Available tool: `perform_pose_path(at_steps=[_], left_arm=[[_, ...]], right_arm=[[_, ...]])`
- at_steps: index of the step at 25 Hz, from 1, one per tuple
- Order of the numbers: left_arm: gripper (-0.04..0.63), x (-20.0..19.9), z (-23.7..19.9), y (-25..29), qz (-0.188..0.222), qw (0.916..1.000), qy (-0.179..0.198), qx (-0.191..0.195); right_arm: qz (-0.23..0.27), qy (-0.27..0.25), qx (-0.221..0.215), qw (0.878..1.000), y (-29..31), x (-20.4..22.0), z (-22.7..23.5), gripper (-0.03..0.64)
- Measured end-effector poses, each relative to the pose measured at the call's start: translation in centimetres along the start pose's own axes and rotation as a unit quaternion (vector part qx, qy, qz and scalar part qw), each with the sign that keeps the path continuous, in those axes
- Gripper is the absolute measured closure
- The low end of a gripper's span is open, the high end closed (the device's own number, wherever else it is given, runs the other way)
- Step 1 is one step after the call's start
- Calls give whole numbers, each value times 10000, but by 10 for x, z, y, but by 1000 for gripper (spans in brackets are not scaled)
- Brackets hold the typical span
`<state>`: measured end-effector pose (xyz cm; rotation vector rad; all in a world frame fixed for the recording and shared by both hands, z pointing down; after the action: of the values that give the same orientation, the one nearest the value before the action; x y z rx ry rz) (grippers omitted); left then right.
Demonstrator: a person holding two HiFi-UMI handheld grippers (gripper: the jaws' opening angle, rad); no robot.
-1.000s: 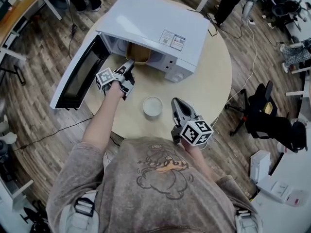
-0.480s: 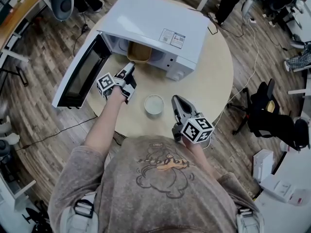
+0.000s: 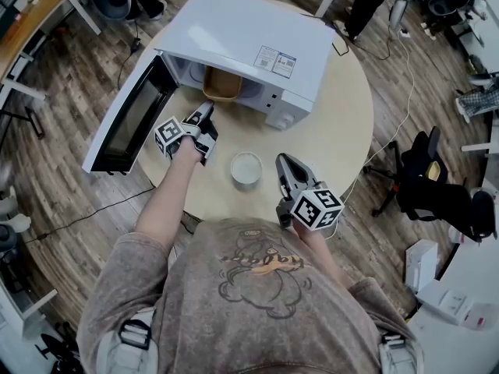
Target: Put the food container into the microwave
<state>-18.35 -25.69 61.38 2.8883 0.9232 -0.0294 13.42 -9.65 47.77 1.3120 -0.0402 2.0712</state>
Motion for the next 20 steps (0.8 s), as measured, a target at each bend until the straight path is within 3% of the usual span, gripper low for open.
perform_pose_path(at_steps=[20], left_arm=[[448,-12,4,35,30,10000,-72,-32]], right_arm=[[-74,130,106,9998,4,0,8,617]])
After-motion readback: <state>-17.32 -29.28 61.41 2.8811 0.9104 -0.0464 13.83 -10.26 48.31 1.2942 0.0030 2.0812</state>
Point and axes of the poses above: the fingertips, and each gripper's own axes: y forward along the fingers, z to its right, x out of its underside, the point moved 10 cm from there along -y, backward along the fingers, and after that the axes turned 3 degrees about -y, right-handed, at the moved point
